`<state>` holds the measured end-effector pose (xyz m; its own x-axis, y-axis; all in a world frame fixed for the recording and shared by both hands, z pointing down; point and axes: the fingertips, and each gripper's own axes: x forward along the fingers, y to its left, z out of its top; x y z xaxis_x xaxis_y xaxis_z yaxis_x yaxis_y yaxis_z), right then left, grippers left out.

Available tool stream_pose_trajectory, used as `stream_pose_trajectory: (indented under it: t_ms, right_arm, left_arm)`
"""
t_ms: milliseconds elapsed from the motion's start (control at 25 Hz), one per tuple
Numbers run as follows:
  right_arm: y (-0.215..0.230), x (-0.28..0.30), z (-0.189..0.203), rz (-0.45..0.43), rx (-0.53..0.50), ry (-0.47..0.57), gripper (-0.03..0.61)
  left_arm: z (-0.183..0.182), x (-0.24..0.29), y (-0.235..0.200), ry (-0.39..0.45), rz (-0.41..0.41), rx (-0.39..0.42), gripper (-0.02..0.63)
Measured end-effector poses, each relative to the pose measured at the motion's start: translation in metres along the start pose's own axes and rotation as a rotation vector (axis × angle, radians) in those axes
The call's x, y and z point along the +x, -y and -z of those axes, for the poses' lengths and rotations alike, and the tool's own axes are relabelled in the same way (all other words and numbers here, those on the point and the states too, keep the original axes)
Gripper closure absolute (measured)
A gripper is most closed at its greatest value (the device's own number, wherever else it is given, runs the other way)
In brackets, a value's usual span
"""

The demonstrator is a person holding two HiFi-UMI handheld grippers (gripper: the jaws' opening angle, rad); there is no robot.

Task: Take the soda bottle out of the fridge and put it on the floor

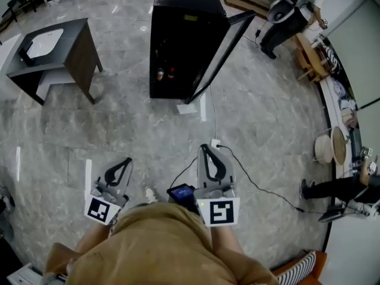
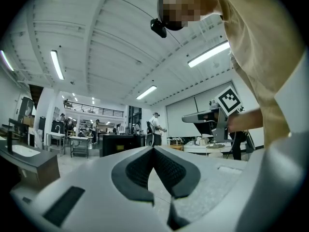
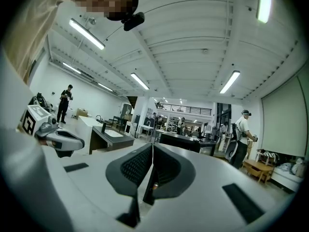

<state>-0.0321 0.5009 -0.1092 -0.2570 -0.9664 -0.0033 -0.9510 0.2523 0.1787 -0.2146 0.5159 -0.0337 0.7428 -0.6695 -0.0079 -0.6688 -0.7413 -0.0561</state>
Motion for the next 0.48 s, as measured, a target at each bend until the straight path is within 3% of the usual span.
stream_pose_trajectory:
  t_ms: [160,480]
  right_arm:
    - [-0.009,0.001,0.001,-0.006,-0.015,-0.028,0.577]
    - [-0.005,0.037,0.01,-0.03,-0.012,-0.002,0.577]
  left_arm:
    - [0.005,-0.004,-0.005,0.026,-0.011,-0.055,0.618]
    - [0.011,0.005,-0.028,0.033,-0.029,-0.042,0.62]
